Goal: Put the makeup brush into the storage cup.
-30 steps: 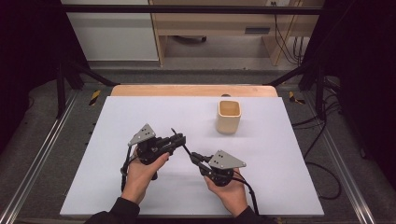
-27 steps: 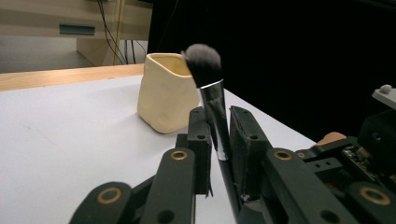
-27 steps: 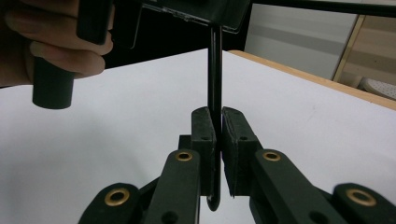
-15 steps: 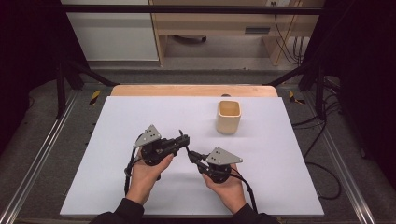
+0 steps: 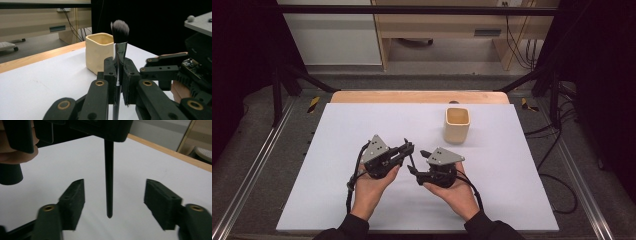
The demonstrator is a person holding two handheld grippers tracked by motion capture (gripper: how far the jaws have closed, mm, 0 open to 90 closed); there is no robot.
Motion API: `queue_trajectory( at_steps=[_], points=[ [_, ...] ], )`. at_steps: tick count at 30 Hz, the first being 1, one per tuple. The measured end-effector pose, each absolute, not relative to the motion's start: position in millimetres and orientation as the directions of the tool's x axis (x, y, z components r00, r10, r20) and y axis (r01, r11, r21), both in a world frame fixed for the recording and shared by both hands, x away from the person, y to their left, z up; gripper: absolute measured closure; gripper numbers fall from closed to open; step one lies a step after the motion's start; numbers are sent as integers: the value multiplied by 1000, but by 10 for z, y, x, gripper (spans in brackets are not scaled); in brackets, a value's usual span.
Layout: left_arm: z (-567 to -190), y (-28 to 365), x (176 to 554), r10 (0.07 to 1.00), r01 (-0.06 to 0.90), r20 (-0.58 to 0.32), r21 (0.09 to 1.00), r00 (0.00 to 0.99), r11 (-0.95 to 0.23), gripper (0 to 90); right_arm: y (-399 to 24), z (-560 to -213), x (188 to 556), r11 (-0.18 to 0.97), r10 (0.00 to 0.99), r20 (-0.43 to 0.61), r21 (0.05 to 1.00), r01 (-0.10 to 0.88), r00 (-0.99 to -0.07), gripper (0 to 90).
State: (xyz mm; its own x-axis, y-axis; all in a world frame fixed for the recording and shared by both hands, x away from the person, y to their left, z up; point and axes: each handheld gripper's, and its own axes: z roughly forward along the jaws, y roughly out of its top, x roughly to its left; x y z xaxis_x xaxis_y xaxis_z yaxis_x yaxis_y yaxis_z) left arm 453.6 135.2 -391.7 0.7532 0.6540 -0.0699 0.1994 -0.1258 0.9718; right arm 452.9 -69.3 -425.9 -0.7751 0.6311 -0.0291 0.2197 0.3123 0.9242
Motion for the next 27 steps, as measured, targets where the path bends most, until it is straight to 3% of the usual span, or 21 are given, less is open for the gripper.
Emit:
queue_trajectory(
  at_steps=[2,4,9,15,21,27],
  points=[
    [-3922,1336,4531,655,194,-59,972,753,-135,833,-657,-4243,4551,320,627,-22,919,231,-778,260],
    [-3927,1324,4524,656,190,-52,972,753,-141,834,-632,-4230,4563,322,622,-20,918,233,-783,273],
    [-3922,1317,4514,657,186,-49,972,753,-141,833,-592,-4191,4564,310,616,-18,925,221,-788,582],
    [-3930,1335,4489,658,187,-56,974,751,-131,833,-594,-4168,4565,281,619,-4,935,217,-785,803],
    [-3951,1347,4480,650,197,-76,974,756,-115,820,-591,-4164,4555,301,601,-10,929,215,-799,836],
    [-3907,1490,4368,647,163,-69,983,760,-86,636,-764,-4156,4644,291,645,-12,928,231,-764,837]
  ],
)
